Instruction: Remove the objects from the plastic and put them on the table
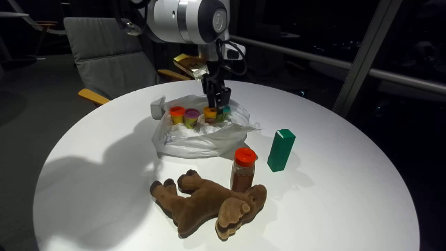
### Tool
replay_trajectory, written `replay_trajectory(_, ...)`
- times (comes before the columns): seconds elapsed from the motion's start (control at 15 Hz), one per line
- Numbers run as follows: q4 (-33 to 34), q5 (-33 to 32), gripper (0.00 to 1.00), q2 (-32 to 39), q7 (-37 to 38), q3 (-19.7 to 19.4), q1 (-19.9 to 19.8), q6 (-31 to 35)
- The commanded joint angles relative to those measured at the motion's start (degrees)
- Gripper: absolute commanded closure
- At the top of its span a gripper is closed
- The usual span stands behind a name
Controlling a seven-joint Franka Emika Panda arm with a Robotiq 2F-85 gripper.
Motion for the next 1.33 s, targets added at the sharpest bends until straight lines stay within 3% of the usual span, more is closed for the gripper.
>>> replay_trajectory(0.0,1.9,0.0,0.15,0.1,-1.0,0.0,0.8,-0.6)
replay_trajectory(0.07,1.6,-0.4,0.06,-0.3,-0.5,-0.3,1.4,-0.4)
replay_trajectory(0.2,1.2,-0.9,0.00,-1.0,-0.7,-0.3,2.2,-0.4)
replay_trajectory(0.53,3.4,0.6,0.00,0.6,-3.3,1.3,1.2,-2.3)
replay_trajectory(0.6,1.1,-0.1,0.00,-0.2,-1.0,0.1,2.5,-0.7)
replay_trajectory(1.27,0.9,0.0,0.00,0.2,-1.0,-0.1,2.4,-0.4)
